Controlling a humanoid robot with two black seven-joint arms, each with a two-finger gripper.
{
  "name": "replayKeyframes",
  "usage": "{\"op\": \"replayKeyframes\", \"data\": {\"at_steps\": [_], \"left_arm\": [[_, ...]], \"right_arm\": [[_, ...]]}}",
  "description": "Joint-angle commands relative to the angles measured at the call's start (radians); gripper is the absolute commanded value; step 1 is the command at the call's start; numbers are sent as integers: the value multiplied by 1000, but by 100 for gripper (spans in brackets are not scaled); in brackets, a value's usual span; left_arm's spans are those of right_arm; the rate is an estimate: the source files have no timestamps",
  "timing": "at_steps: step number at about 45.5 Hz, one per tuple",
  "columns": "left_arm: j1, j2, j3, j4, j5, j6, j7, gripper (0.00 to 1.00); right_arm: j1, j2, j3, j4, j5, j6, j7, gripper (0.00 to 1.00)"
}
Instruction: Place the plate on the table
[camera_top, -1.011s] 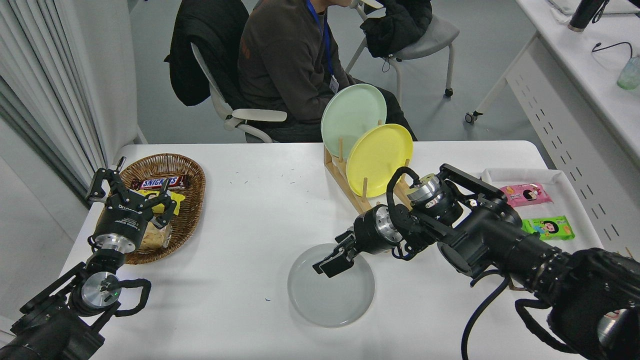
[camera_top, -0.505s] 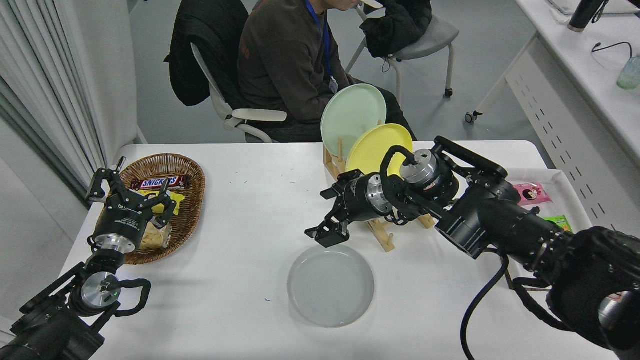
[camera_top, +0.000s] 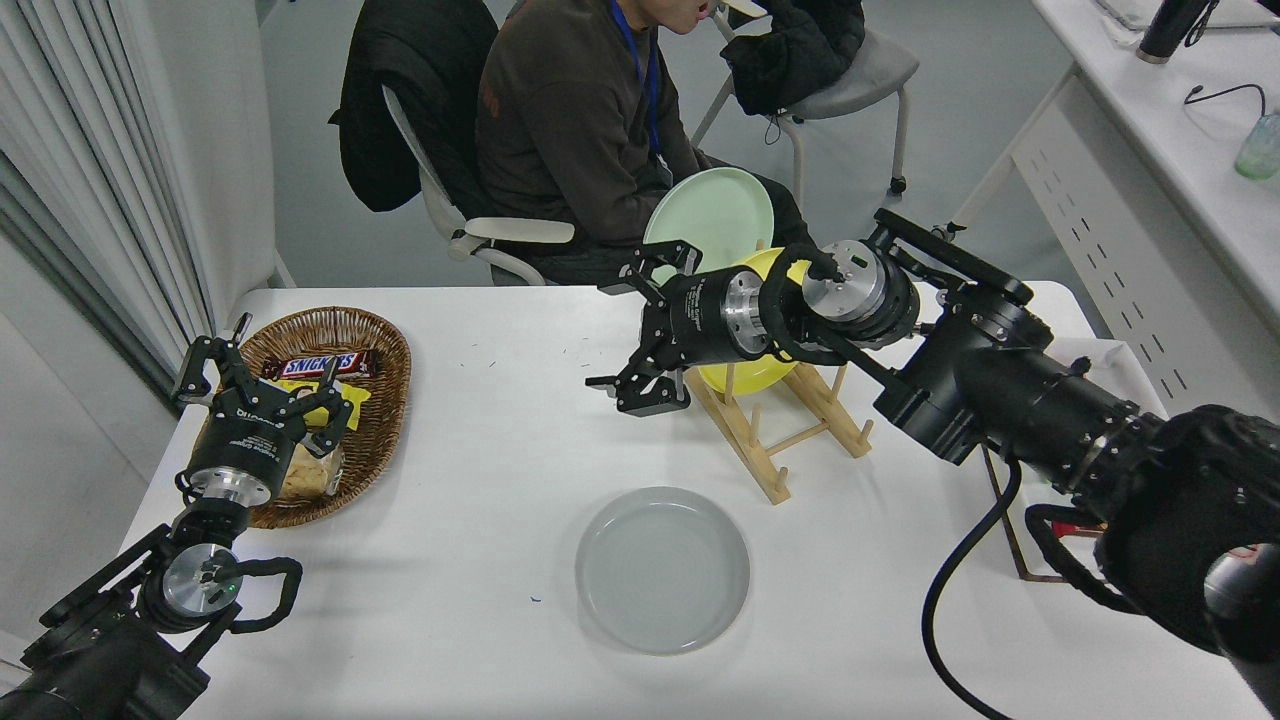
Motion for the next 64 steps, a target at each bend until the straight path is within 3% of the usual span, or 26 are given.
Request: {"op": "replayKeyframes", "data": {"at_steps": [1, 13, 23, 34, 41, 47, 57, 64], "left_arm": [[0, 0, 0, 0, 0, 0, 0, 98], [0, 0, 0, 0, 0, 0, 0, 98], [0, 0, 0, 0, 0, 0, 0, 98], [0, 0, 0, 0, 0, 0, 0, 98], [0, 0, 0, 0, 0, 0, 0, 98], [0, 0, 0, 0, 0, 0, 0, 98], [0, 0, 0, 0, 0, 0, 0, 98], [0, 0, 0, 0, 0, 0, 0, 98]], "right_arm": [[16, -48, 58, -61, -103, 139, 120, 99], [8, -119, 196, -87, -103, 159, 161, 99], [-29, -215, 185, -116, -106, 169, 321, 99], [-141, -338, 185, -113, -107, 396, 338, 99], [-210, -364, 206, -115, -106, 416, 357, 99], [-285, -375, 268, -116, -106, 416, 446, 99], [-343, -366, 301, -164, -106, 403, 710, 99], [-374, -322, 303, -254, -106, 420, 747, 99]]}}
